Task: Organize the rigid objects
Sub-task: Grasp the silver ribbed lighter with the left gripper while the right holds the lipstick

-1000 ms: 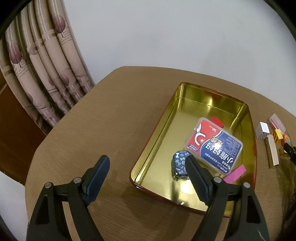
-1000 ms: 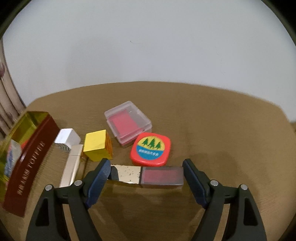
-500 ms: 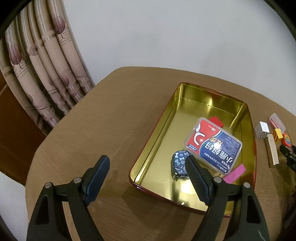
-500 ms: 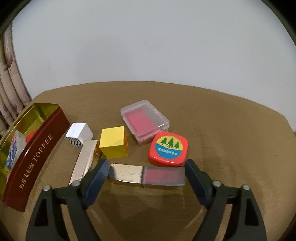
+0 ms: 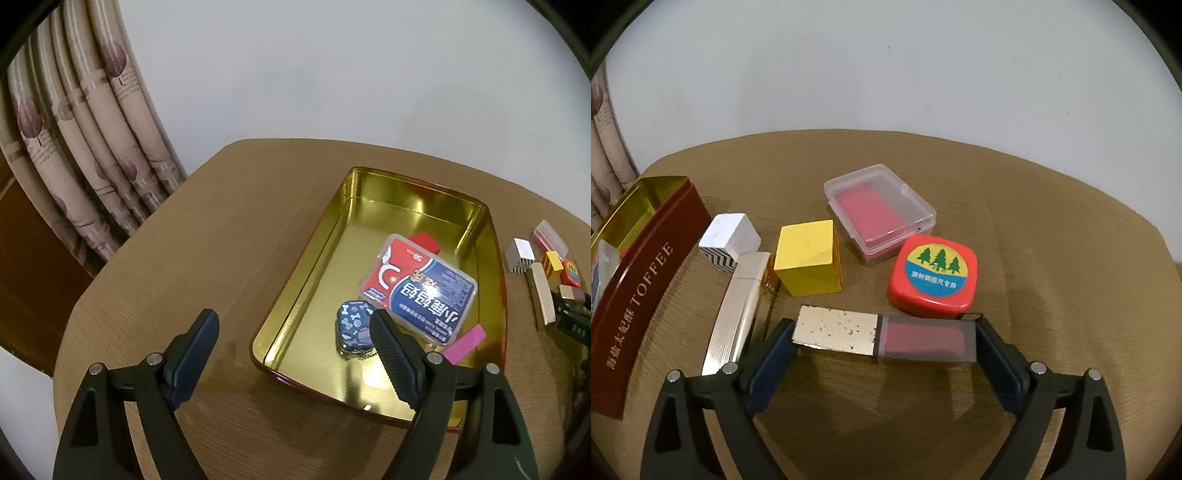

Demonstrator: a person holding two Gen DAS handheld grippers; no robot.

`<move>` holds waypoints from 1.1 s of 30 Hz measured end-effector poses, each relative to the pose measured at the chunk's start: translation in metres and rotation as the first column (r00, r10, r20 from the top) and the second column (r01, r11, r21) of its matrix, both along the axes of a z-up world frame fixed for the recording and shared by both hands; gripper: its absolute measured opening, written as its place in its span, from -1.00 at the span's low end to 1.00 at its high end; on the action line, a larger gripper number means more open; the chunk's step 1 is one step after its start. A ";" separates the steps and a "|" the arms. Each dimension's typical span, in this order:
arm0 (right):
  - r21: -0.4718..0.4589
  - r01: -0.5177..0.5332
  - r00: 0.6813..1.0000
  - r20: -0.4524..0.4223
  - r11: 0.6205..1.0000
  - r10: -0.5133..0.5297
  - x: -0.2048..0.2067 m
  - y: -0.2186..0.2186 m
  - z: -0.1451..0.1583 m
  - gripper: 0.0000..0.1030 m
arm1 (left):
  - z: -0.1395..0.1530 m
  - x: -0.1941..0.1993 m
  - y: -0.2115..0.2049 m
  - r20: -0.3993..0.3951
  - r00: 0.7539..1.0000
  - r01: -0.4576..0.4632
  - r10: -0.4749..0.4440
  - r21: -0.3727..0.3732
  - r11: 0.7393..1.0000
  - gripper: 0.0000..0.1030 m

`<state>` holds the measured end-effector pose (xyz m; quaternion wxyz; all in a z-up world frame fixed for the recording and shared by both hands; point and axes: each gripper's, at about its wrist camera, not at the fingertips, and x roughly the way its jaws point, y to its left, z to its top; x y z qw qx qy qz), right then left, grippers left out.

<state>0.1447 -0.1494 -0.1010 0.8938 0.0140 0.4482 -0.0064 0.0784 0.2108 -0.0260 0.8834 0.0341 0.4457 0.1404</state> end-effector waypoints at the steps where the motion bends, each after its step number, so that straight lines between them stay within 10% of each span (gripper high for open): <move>1: 0.000 0.008 1.000 -0.001 1.000 -0.008 0.001 0.000 0.001 0.92 | 0.000 -0.001 -0.003 0.001 1.000 0.006 -0.006 0.005 1.000 0.57; 14: 0.001 0.010 1.000 0.029 1.000 -0.011 -0.011 -0.022 0.014 0.67 | 0.009 -0.016 -0.071 0.019 0.989 0.145 -0.146 0.044 0.988 0.57; 33: -0.001 0.068 0.997 0.025 0.998 -0.068 -0.063 -0.088 0.015 0.68 | -0.024 0.041 -0.220 -0.115 0.937 0.309 -0.331 -0.169 0.936 0.52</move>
